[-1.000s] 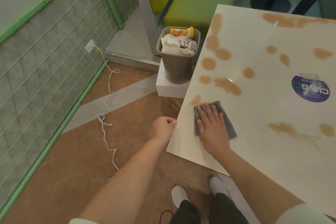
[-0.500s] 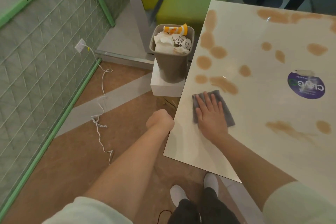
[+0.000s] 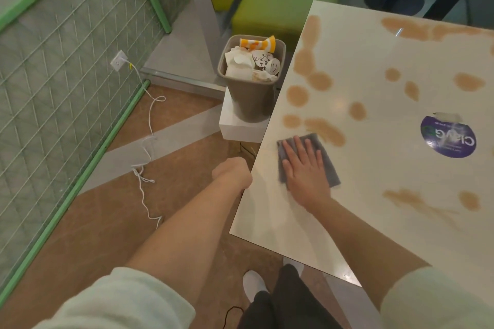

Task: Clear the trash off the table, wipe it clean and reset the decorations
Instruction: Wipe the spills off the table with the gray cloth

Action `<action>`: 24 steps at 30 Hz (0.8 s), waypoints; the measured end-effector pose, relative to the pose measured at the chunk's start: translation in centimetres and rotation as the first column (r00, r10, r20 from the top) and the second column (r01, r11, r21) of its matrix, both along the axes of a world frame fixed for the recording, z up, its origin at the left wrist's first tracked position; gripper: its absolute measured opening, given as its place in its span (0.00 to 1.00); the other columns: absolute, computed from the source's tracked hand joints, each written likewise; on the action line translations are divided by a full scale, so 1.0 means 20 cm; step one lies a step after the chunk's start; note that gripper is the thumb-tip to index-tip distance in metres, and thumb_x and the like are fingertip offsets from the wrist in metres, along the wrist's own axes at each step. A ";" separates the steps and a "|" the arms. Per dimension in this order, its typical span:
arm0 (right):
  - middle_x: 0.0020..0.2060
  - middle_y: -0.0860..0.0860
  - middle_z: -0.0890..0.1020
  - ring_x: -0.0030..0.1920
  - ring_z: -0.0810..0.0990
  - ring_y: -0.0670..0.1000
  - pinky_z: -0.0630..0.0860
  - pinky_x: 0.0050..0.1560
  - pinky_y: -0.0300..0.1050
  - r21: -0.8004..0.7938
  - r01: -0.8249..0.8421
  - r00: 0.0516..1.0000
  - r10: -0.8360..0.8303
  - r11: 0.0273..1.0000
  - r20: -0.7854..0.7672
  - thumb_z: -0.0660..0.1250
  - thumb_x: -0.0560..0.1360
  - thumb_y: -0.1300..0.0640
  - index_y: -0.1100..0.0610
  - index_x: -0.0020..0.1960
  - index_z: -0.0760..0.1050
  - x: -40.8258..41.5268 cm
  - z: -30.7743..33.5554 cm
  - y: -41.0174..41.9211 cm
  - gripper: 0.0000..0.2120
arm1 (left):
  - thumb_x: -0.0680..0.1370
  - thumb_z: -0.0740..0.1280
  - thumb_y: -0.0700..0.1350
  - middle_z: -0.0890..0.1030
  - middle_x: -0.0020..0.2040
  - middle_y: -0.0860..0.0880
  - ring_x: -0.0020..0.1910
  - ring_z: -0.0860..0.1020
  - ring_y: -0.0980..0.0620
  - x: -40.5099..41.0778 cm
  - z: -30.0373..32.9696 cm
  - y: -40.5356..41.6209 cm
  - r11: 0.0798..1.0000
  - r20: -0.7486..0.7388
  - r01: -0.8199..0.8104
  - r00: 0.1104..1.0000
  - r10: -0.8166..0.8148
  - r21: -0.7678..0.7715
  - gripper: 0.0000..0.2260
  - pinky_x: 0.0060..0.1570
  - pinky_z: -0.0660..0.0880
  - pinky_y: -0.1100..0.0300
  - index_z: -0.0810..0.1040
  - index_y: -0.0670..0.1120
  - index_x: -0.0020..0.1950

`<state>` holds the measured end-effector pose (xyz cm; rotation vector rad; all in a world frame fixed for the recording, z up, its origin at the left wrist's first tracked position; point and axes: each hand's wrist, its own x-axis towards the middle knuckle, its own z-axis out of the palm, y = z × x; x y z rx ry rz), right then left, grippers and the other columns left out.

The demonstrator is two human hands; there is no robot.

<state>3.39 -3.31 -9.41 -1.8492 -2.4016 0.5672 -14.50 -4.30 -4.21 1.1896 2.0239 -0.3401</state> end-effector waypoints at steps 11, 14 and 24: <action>0.79 0.45 0.47 0.78 0.38 0.48 0.37 0.77 0.50 0.037 -0.245 0.970 0.245 0.969 0.015 0.38 0.82 0.44 0.44 0.80 0.48 0.01 -0.03 -0.08 0.26 | 0.73 0.67 0.37 0.85 0.42 0.46 0.41 0.85 0.48 -0.05 -0.04 0.00 0.990 0.160 -0.133 0.977 0.139 -0.047 0.05 0.47 0.82 0.51 0.80 0.46 0.43; 0.79 0.45 0.47 0.78 0.38 0.48 0.34 0.76 0.47 0.035 -0.100 0.995 0.099 0.994 0.013 0.36 0.81 0.44 0.45 0.80 0.48 0.09 -0.02 0.05 0.28 | 0.72 0.67 0.38 0.86 0.42 0.46 0.42 0.85 0.48 -0.05 -0.04 0.00 0.988 0.164 -0.142 0.975 0.149 -0.056 0.06 0.48 0.82 0.52 0.80 0.45 0.46; 0.79 0.47 0.46 0.78 0.37 0.50 0.36 0.76 0.51 0.016 -0.112 0.994 0.112 0.994 0.001 0.35 0.81 0.44 0.45 0.80 0.47 -0.12 0.01 -0.12 0.28 | 0.70 0.73 0.33 0.78 0.55 0.46 0.50 0.81 0.46 -0.07 -0.02 0.12 0.996 0.300 0.077 0.952 -0.058 -0.051 0.24 0.47 0.80 0.54 0.70 0.44 0.63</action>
